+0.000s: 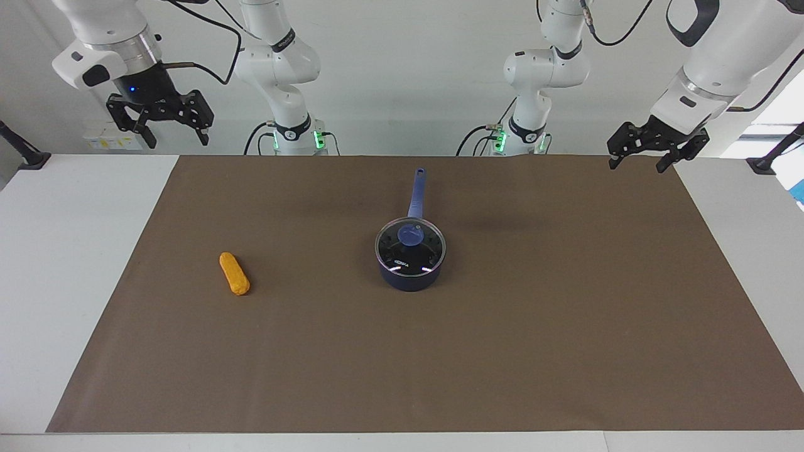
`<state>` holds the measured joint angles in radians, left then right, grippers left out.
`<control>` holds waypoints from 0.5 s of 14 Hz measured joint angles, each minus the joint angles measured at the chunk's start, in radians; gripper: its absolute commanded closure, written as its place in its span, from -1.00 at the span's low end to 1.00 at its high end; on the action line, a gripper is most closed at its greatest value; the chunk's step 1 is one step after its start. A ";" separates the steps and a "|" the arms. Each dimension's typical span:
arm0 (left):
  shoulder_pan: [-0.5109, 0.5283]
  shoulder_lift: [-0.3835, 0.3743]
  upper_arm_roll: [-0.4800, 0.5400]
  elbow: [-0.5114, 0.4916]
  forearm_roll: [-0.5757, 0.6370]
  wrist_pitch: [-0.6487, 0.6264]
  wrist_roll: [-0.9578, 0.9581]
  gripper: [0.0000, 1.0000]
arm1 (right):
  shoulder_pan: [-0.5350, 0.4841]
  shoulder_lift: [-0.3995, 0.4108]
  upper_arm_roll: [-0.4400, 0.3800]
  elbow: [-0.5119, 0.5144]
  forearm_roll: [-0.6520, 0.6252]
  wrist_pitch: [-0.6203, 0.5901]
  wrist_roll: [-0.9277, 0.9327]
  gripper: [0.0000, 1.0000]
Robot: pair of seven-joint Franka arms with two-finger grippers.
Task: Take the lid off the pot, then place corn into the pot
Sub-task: 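Reach the left gripper toward the blue knob of the glass lid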
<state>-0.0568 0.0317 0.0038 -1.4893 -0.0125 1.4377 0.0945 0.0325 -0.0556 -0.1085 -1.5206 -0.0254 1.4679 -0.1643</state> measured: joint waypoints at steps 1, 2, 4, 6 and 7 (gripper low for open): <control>0.000 0.000 0.000 0.000 0.000 0.000 0.002 -1.00 | 0.000 -0.002 0.000 -0.001 0.000 0.000 0.000 -1.00; 0.000 0.000 0.000 0.000 0.000 -0.001 0.004 -1.00 | 0.000 -0.003 0.000 -0.002 0.000 0.000 0.000 -1.00; 0.000 0.000 0.000 0.000 0.000 -0.003 0.007 -1.00 | 0.000 -0.004 0.000 -0.003 0.000 0.000 0.000 -1.00; 0.000 0.000 -0.001 0.000 0.000 -0.004 0.008 -1.00 | 0.000 -0.004 0.000 -0.004 0.000 0.000 0.000 -1.00; 0.000 0.000 -0.001 0.000 0.000 -0.004 0.010 -1.00 | 0.000 -0.004 0.000 -0.005 0.000 0.000 0.000 -1.00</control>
<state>-0.0568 0.0317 0.0024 -1.4894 -0.0126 1.4338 0.1043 0.0325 -0.0594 -0.1085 -1.5254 -0.0254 1.4680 -0.1643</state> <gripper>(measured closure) 0.000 0.000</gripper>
